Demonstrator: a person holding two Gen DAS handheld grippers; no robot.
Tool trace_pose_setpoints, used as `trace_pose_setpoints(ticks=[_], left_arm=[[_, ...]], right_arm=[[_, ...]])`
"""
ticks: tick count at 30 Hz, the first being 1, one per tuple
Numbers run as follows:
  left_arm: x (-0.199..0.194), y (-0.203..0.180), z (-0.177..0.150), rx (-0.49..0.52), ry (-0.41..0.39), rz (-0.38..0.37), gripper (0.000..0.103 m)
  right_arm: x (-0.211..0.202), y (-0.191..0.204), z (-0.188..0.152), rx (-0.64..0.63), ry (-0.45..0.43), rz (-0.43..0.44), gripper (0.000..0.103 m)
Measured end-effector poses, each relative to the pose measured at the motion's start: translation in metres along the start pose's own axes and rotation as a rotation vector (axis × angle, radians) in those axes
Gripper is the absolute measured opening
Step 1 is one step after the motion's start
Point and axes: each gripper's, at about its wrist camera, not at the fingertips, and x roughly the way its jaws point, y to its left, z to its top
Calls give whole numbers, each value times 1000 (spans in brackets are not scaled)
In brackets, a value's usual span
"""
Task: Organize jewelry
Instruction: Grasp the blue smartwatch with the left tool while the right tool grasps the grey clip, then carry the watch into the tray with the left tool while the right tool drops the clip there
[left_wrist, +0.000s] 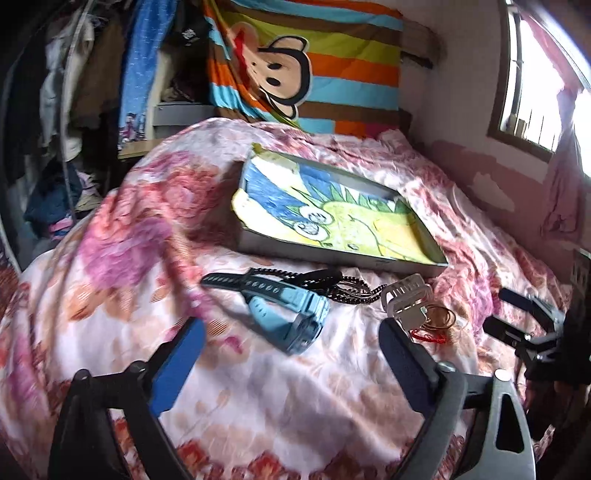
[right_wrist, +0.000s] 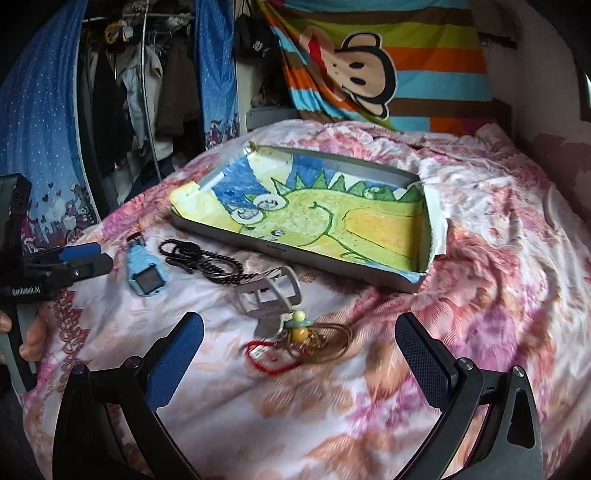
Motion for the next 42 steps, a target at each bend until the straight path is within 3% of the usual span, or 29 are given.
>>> trace_pose_setpoints(ticks=[4,12,18,21,24,26,31,39,42], left_arm=[[18,-7,3,34,28,7,69],[28,-11,1,53,64,-5,47],[37,-12,0,55,94,-15,32],[41,-15,-1,62,111,-21,29],[45,-15,-1,67,119,-21,23],[45,-15,0,67,118,-21,23],[45,-15,0,65,113,-22,22],[41,-30,5,122,95,39,19],[37,-31,11,89,83,34,19]], right_arm=[[29,-2,11,-23,55,42,102],[71,3,18,-86,130,125,101],[88,2,16,-76,158,186,85],[89,4,15,-79,147,206,79],[89,6,15,-81,145,220,62],[90,6,14,-84,147,220,48],[87,4,13,-78,145,215,24],[77,-1,16,-46,109,229,23],[69,-4,21,-29,77,237,23]])
